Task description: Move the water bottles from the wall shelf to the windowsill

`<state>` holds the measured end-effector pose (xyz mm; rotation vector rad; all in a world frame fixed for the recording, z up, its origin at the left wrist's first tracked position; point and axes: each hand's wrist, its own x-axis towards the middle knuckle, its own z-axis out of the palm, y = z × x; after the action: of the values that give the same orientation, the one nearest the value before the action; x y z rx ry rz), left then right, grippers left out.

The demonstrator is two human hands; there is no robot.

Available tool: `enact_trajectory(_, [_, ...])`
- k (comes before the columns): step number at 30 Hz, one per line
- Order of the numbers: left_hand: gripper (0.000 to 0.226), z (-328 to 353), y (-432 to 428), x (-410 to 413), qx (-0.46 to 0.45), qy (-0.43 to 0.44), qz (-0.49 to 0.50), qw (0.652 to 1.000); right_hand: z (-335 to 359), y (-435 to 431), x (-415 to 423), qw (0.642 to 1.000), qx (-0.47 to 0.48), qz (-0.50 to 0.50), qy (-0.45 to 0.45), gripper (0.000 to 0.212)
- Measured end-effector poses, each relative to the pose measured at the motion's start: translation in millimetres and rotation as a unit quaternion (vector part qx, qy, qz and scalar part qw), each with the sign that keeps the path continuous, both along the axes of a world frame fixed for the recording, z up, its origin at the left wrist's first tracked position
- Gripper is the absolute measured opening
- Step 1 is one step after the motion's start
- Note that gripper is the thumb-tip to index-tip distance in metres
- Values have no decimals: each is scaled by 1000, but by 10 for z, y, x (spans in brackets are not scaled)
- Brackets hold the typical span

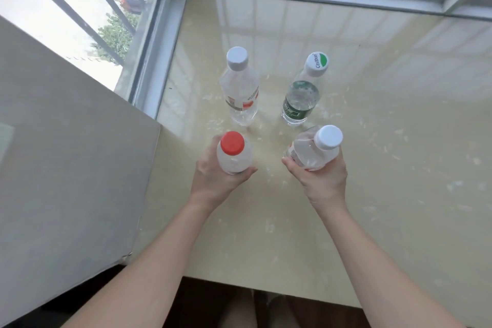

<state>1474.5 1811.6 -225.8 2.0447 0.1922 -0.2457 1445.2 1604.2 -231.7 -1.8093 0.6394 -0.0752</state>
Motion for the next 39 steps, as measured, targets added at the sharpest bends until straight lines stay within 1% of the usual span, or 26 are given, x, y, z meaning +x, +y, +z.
enact_trajectory(4, [69, -33, 31, 17, -1, -3, 0, 1000, -10, 88, -47, 1000, -3, 1, -11, 66])
enact_trajectory(7, [65, -97, 65, 9, 1, 23, -6, 1000, -27, 117, -69, 1000, -2, -4, -13, 70])
enact_trajectory(9, [72, -142, 101, 8, 13, 44, -18, 999, -27, 119, -67, 1000, 3, -4, -14, 72])
enact_trajectory(11, [81, -141, 146, 11, 37, 60, -38, 997, -16, 111, -65, 1000, 5, 4, -9, 73])
enact_trajectory(13, [81, -78, 187, 7, 69, 63, -63, 994, -4, 76, -81, 1000, 7, 23, 1, 75])
enact_trajectory(15, [87, 4, 239, -12, 123, 59, -94, 986, 7, 10, -118, 998, 4, 56, 14, 83])
enact_trajectory(17, [91, 115, 326, -27, 222, 45, -137, 964, 60, -89, -152, 994, -31, 96, 38, 89])
enact_trajectory(19, [89, 258, 442, -23, 328, -15, -172, 929, 203, -225, -150, 984, -88, 139, 71, 93])
enact_trajectory(21, [85, 462, 538, 0, 401, -61, -190, 894, 431, -376, -126, 966, -147, 191, 100, 97])
enact_trajectory(23, [80, 754, 588, 42, 439, -86, -191, 874, 727, -508, -89, 940, -211, 239, 117, 98])
enact_trajectory(26, [73, 1293, 598, 118, 456, -128, -172, 864, 1269, -617, 15, 898, -305, 289, 129, 95])
enact_trajectory(29, [67, 1860, 537, 194, 454, -188, -149, 858, 1848, -604, 144, 867, -378, 309, 98, 79])
enact_trajectory(32, [61, 2410, 403, 243, 443, -244, -144, 850, 2416, -516, 273, 849, -435, 300, 27, 63])
enact_trajectory(35, [62, 2912, 259, 275, 439, -276, -156, 841, 2904, -367, 372, 837, -477, 259, -67, 54])
enact_trajectory(39, [60, 3424, 175, 289, 437, -312, -164, 828, 3477, -146, 409, 805, -528, 231, -139, 50])
